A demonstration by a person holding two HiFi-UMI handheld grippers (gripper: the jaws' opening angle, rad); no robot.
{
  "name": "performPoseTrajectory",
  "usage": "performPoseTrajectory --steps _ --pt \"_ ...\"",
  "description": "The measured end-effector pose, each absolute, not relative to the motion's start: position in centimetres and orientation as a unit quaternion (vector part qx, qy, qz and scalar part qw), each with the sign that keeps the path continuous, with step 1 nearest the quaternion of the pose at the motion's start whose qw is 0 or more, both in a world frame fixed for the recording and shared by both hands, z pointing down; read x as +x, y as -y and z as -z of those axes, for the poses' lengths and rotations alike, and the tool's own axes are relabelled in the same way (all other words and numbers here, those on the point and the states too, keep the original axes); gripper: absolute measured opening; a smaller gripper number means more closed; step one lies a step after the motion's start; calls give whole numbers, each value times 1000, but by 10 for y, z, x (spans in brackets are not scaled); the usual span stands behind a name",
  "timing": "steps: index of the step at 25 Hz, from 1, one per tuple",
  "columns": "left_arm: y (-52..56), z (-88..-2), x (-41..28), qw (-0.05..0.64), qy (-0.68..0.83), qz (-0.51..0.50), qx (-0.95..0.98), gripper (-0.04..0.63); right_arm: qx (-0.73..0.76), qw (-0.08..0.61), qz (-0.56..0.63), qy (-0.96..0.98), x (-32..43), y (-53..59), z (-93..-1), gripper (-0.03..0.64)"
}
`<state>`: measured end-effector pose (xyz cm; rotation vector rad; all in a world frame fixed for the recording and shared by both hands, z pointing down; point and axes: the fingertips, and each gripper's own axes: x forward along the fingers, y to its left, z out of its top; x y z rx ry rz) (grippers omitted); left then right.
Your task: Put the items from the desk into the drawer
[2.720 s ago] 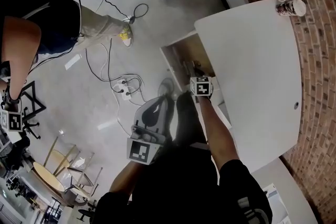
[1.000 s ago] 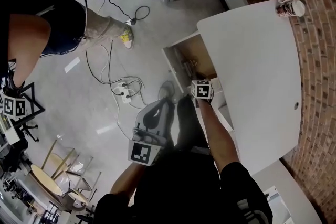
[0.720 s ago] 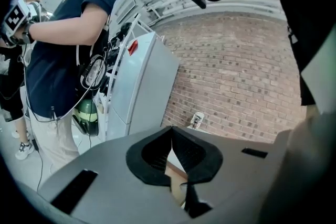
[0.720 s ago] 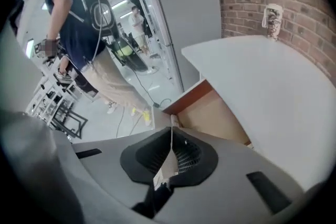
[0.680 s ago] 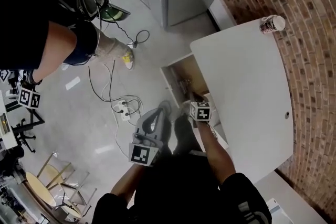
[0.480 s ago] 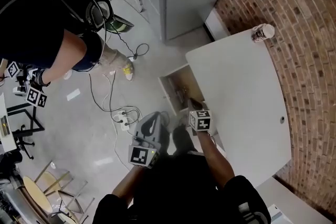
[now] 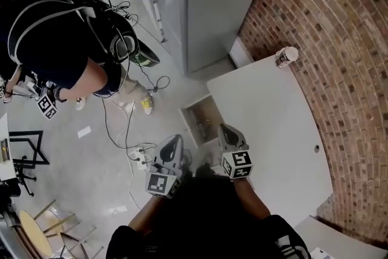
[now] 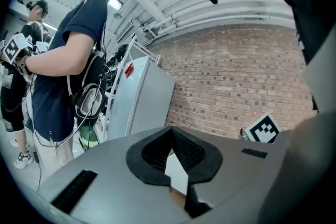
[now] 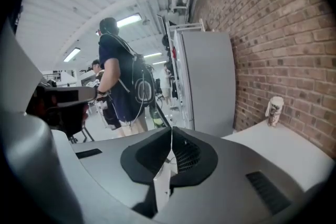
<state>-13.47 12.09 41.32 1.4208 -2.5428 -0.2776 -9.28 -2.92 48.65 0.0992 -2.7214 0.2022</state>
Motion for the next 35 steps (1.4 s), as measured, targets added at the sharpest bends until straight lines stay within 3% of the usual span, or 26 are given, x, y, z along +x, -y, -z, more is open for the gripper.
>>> performPoseTrajectory --steps 9,35 --pt "-121 -408 -133 93 867 108 477 5 10 139 -40 989 -69 4 -432 3" --pt "-101 -399 -141 81 860 97 495 5 13 130 -29 991 -79 16 -422 2"
